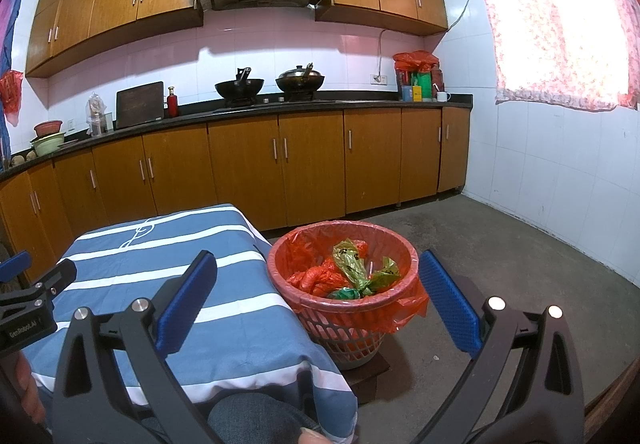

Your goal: Collect trash

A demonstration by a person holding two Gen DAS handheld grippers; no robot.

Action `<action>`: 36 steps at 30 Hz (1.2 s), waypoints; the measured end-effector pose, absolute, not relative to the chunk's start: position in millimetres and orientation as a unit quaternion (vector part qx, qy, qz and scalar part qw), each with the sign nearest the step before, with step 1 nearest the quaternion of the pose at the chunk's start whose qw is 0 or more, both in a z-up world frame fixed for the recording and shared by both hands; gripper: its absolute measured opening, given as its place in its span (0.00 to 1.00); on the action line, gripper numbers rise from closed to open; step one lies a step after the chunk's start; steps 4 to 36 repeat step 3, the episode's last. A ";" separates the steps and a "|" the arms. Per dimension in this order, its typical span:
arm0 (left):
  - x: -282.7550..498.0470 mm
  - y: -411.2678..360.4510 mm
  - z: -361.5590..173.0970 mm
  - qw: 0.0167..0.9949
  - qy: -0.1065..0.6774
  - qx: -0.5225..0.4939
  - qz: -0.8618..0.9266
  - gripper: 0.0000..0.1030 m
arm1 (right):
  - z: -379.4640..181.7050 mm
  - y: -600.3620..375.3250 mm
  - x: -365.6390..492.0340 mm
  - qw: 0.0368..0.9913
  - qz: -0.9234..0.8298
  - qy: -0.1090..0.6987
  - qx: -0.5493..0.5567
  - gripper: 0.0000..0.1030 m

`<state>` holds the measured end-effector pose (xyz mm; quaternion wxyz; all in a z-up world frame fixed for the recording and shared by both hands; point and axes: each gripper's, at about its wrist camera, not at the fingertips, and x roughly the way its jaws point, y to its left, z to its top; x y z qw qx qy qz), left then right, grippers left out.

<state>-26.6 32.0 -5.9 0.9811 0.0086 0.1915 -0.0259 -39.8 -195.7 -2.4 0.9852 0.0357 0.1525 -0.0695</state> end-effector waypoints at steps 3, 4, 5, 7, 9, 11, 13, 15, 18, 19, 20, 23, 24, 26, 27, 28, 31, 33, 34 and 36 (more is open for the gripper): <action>-27.5 31.1 -7.1 0.981 0.194 0.007 -0.027 0.98 | -2.4 -195.7 -39.8 0.985 -0.069 0.153 0.036 0.96; -27.5 31.1 -7.1 0.981 0.194 0.007 -0.027 0.98 | -2.4 -195.7 -39.8 0.985 -0.069 0.153 0.036 0.96; -27.5 31.1 -7.1 0.981 0.194 0.007 -0.027 0.98 | -2.4 -195.7 -39.8 0.985 -0.069 0.153 0.036 0.96; -27.5 31.1 -7.1 0.981 0.194 0.007 -0.027 0.98 | -2.4 -195.7 -39.8 0.985 -0.069 0.153 0.036 0.96; -27.5 31.1 -7.1 0.981 0.194 0.007 -0.027 0.98 | -2.4 -195.7 -39.8 0.985 -0.069 0.153 0.036 0.96; -27.5 31.1 -7.1 0.981 0.194 0.007 -0.027 0.98 | -2.4 -195.7 -39.8 0.985 -0.069 0.153 0.036 0.96; -27.5 31.1 -7.1 0.981 0.194 0.007 -0.027 0.98 | -2.4 -195.7 -39.8 0.985 -0.069 0.153 0.036 0.96; -27.5 31.1 -7.1 0.981 0.194 0.007 -0.027 0.98 | -2.4 -195.7 -39.8 0.985 -0.069 0.153 0.036 0.96; -27.5 31.1 -7.1 0.981 0.194 0.007 -0.027 0.98 | -2.4 -195.7 -39.8 0.985 -0.069 0.153 0.036 0.96; -27.5 31.1 -7.1 0.981 0.194 0.007 -0.027 0.98 | -2.4 -195.7 -39.8 0.985 -0.069 0.153 0.036 0.96; -27.5 31.1 -7.1 0.981 0.194 0.007 -0.027 0.98 | -2.4 -195.7 -39.8 0.985 -0.069 0.153 0.036 0.96; -27.5 31.1 -7.1 0.981 0.194 0.007 -0.027 0.98 | -2.4 -195.7 -39.8 0.985 -0.069 0.153 0.036 0.96; -27.5 31.1 -7.1 0.981 0.194 0.007 -0.027 0.98 | -2.4 -195.7 -39.8 0.985 -0.069 0.153 0.036 0.96; -27.5 31.1 -7.1 0.981 0.194 0.007 -0.027 0.98 | -2.4 -195.7 -39.8 0.985 -0.069 0.153 0.036 0.96; -27.5 31.1 -7.1 0.981 0.194 0.007 -0.027 0.98 | -2.4 -195.7 -39.8 0.985 -0.069 0.153 0.036 0.96; -27.5 31.1 -7.1 0.981 0.194 0.007 -0.027 0.98 | -2.4 -195.7 -39.8 0.985 -0.069 0.153 0.036 0.96; -27.5 31.1 -7.1 0.981 0.194 0.007 -0.027 0.98 | -2.4 -195.7 -39.8 0.985 -0.069 0.153 0.036 0.96; -27.5 31.1 -7.1 0.981 0.194 0.007 -0.027 0.98 | -2.4 -195.7 -39.8 0.985 -0.069 0.153 0.036 0.96; -27.5 31.1 -7.1 0.981 0.194 0.007 -0.027 0.98 | -2.4 -195.7 -39.8 0.985 -0.069 0.153 0.036 0.96; -27.5 31.1 -7.1 0.981 0.194 0.007 -0.027 0.98 | -2.4 -195.7 -39.8 0.985 -0.069 0.153 0.036 0.96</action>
